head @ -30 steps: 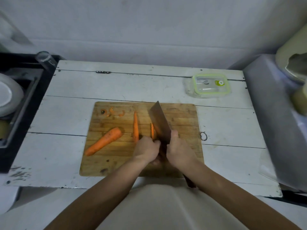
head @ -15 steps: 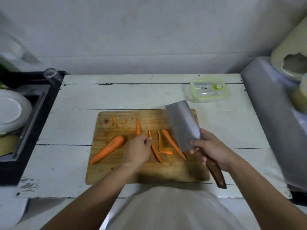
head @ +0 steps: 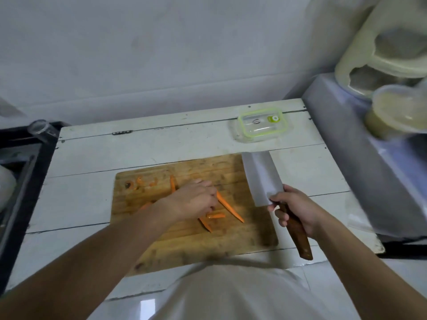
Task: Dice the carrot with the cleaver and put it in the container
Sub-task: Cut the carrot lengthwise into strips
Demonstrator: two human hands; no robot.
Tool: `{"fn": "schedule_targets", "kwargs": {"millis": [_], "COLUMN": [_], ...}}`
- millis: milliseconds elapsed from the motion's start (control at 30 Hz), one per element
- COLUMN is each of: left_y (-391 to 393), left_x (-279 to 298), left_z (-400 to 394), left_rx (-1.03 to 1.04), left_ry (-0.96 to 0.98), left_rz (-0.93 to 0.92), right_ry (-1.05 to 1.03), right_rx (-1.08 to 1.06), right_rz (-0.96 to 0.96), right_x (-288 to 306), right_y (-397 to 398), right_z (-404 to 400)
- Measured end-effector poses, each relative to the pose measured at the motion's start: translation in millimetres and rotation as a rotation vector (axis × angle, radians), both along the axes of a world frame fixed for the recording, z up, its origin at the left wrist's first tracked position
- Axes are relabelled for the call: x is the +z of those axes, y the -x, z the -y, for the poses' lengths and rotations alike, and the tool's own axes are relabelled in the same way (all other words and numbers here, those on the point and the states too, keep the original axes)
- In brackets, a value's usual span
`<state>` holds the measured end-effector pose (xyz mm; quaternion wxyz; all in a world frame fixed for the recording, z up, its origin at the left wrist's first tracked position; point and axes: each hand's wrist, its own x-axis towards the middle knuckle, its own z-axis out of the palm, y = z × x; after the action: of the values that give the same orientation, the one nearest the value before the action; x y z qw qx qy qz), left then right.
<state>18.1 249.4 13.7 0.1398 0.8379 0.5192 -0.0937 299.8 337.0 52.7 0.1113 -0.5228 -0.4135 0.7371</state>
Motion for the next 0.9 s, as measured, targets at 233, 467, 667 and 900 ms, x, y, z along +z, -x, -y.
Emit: {"fn": "schedule_targets", "kwargs": {"millis": [233,467,667,900], "left_y": [-22,-8,12,32], "left_x": [-8,2,55,83], "left_z": [2,5,1,21], "left_rx": [-0.039,0.467,1.295,1.317], "left_ry": [-0.005,-0.059,0.126,0.405], "left_rz": [-0.055,0.350,1.713,1.563], "right_ry": [-0.029,-0.030,-0.009,0.001], "right_rx": [-0.040,-0.090,-0.100,-0.060], "right_rz": [0.003,0.009,-0.001,-0.007], "right_x": [-1,-6,-7,-5], "right_y": [-5,-10,-4,7], "right_z": [3,-2,-7,-9]}}
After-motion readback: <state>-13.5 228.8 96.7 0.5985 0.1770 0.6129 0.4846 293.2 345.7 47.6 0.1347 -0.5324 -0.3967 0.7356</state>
